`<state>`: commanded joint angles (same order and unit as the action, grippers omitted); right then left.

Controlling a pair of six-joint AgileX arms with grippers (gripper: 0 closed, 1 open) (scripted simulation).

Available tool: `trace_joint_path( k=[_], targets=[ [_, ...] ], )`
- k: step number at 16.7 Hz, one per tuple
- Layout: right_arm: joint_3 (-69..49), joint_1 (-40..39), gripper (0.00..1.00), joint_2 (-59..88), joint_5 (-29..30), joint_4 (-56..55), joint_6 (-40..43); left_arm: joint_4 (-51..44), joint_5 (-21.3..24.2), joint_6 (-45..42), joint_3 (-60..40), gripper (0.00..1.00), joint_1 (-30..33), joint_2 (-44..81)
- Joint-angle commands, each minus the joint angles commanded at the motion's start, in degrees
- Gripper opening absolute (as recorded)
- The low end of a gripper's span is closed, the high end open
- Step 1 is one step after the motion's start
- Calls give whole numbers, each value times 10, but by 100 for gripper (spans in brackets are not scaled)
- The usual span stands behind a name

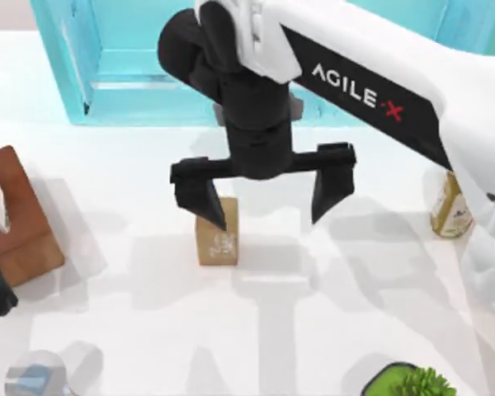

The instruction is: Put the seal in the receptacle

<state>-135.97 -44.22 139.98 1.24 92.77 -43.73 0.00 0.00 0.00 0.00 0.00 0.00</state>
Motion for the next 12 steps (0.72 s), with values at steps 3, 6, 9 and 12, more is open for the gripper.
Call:
trace_joint_path(
  k=[3,6,9,12],
  targets=[
    [-128,-18,100,60,18,19,-28,0,0,0,0,100,0,0],
    [-205,-29,100,91,30,22,-45,0,0,0,0,100,0,0],
    [-227,-33,100,99,33,21,-51,0,0,0,0,100,0,0],
    [-227,-33,100,99,33,21,-51,0,0,0,0,100,0,0]
  ],
)
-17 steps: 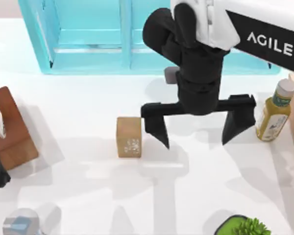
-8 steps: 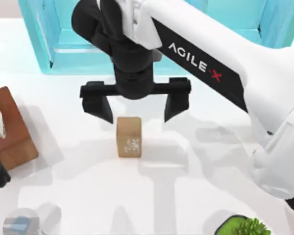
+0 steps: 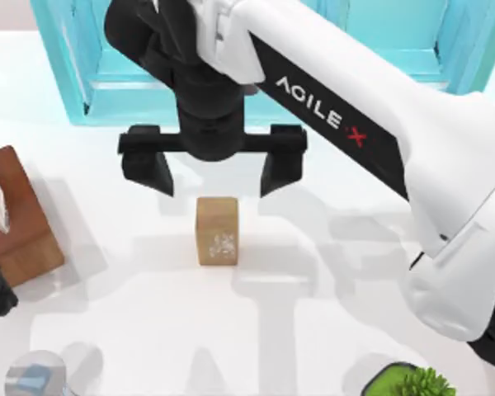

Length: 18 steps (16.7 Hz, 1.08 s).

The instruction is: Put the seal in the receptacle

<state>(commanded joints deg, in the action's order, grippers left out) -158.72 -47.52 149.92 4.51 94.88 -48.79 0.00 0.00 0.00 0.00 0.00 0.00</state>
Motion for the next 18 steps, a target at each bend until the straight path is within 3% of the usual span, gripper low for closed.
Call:
trace_joint_path(
  k=[5,14,18],
  targets=[
    [38,3,100,-8,0,-31,3,0,0,0,0,100,0,0],
    [270,7,100,-41,-1,-229,7,0,0,0,0,100,0,0],
    [319,7,100,-47,-1,-273,7,0,0,0,0,100,0,0]
  ],
)
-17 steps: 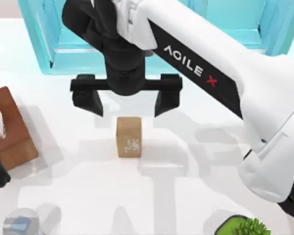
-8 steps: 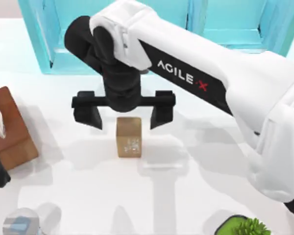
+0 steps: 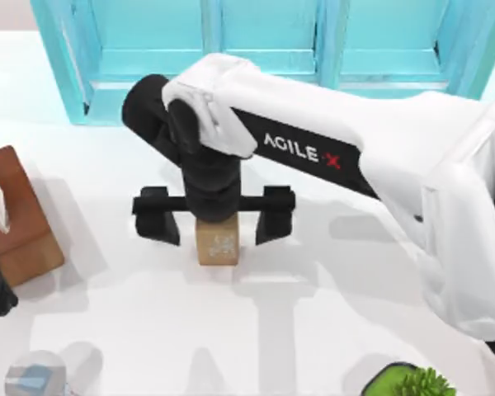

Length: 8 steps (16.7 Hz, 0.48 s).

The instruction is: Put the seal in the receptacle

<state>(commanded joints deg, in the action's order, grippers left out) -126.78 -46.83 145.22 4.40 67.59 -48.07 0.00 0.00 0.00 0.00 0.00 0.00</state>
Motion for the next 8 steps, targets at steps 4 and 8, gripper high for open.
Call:
trace_joint_path(
  k=[4,8],
  targets=[
    [0,0,100,0,0,0,0,0,0,0,0,100,0,0],
    [0,0,70,0,0,0,0,0,0,0,0,100,0,0]
  ],
)
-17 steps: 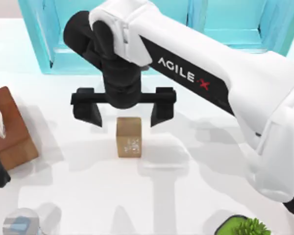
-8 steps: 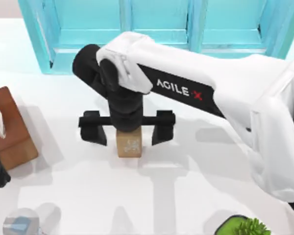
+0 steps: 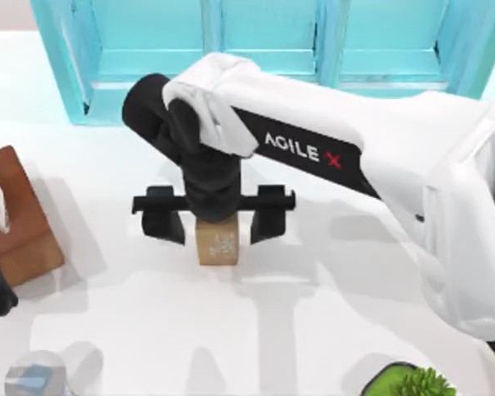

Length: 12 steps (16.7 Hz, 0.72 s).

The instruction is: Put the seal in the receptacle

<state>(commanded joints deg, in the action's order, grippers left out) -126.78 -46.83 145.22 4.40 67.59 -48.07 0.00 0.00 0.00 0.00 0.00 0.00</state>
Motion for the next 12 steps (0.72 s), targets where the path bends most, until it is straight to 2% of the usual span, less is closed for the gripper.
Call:
trace_joint_path(
  k=[9,12],
  targets=[
    [0,0,2,0,0,0,0,0,0,0,0,100,0,0],
    [0,0,0,0,0,0,0,0,0,0,0,100,0,0]
  ],
)
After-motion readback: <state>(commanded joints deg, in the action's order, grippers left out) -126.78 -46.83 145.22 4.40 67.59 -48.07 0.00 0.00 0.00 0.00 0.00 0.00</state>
